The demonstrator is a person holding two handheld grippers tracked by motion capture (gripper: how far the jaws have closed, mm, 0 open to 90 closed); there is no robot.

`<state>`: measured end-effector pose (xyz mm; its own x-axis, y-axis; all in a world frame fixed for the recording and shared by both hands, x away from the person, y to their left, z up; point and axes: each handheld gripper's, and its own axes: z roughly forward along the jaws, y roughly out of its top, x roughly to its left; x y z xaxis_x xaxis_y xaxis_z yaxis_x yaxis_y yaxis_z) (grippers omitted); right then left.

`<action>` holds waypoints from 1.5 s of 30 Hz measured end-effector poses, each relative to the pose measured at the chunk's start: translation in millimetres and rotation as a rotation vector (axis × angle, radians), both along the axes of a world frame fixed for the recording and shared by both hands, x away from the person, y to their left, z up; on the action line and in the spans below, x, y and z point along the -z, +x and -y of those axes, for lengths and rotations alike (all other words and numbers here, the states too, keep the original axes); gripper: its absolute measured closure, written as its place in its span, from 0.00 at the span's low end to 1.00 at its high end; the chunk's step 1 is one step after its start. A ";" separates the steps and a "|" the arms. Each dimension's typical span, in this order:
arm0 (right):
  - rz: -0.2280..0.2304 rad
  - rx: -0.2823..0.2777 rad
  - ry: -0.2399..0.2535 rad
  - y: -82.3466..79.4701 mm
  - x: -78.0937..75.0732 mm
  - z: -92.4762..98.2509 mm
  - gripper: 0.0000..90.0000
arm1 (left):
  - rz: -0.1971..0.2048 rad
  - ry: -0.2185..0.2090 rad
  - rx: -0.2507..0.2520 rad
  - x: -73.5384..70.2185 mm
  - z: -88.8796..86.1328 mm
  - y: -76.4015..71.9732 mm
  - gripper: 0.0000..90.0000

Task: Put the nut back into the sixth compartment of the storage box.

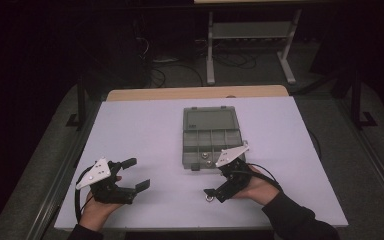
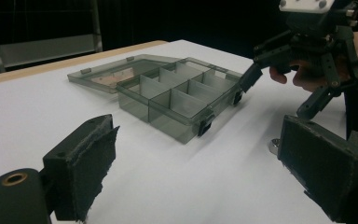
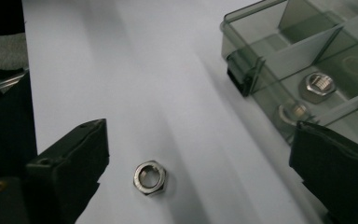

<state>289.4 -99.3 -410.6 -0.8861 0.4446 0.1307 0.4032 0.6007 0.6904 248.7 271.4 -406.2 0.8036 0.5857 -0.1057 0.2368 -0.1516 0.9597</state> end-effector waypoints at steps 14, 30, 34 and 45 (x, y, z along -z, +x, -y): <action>0.021 -0.103 -0.070 -10.7 14.5 -5.7 0.44 | 0.003 0.002 0.001 -0.2 0.5 -0.2 0.12; 0.020 -0.162 -0.109 -11.9 24.2 -12.7 0.61 | 0.003 0.004 0.004 0.0 1.3 -0.2 0.12; 0.022 -0.169 -0.115 -11.1 26.6 -14.5 0.64 | 0.005 0.006 0.006 -0.1 1.4 -0.1 0.12; 0.009 -0.185 -0.130 -12.5 28.1 -17.1 0.74 | 0.004 0.005 0.006 0.2 1.7 0.0 0.12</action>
<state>276.9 -82.1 -438.7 -0.9552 0.2866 0.0744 0.2717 0.7482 0.6054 248.6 269.7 -406.4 0.8072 0.5818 -0.0993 0.2320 -0.1581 0.9598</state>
